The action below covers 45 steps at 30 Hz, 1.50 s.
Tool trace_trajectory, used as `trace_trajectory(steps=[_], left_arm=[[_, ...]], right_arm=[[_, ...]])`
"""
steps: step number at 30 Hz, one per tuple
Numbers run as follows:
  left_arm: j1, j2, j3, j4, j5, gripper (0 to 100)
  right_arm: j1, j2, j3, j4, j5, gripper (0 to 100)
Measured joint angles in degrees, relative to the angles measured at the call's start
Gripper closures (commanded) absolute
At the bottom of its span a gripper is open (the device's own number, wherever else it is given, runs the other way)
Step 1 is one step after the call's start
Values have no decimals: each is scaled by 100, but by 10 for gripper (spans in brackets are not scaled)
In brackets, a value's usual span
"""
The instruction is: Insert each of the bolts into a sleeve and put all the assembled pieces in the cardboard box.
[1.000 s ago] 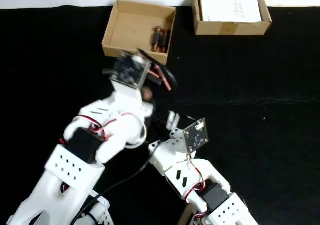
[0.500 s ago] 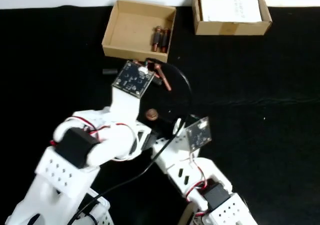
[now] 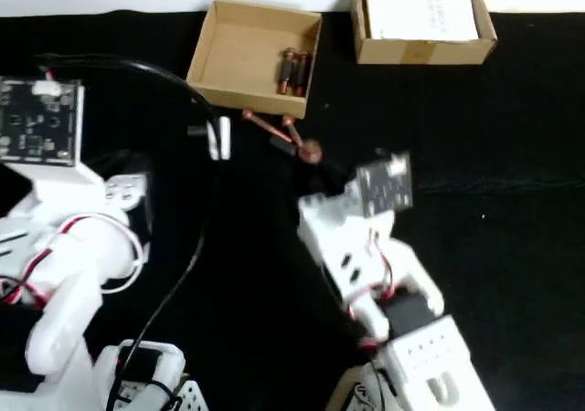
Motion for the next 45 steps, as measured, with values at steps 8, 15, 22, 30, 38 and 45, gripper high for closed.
trace_trajectory(steps=[8,15,22,30,38,45], left_arm=[[-844,-1697,1758,-308,-1037,967],[-2013,-2048,3218,-396,-1565,941],[-2242,-2092,3666,-624,-1574,941],[-2277,-826,3763,-835,-1574,944],[-2277,835,3385,-1538,-1486,902],[-2277,2620,2593,-1574,-738,867]], right_arm=[[457,4158,-2708,-1512,360,992],[598,7877,-5846,-1697,360,992],[598,10382,-8554,-1574,360,989],[598,11886,-10699,-545,360,866],[598,12158,-12149,615,369,860],[598,12158,-13714,2743,501,860]])
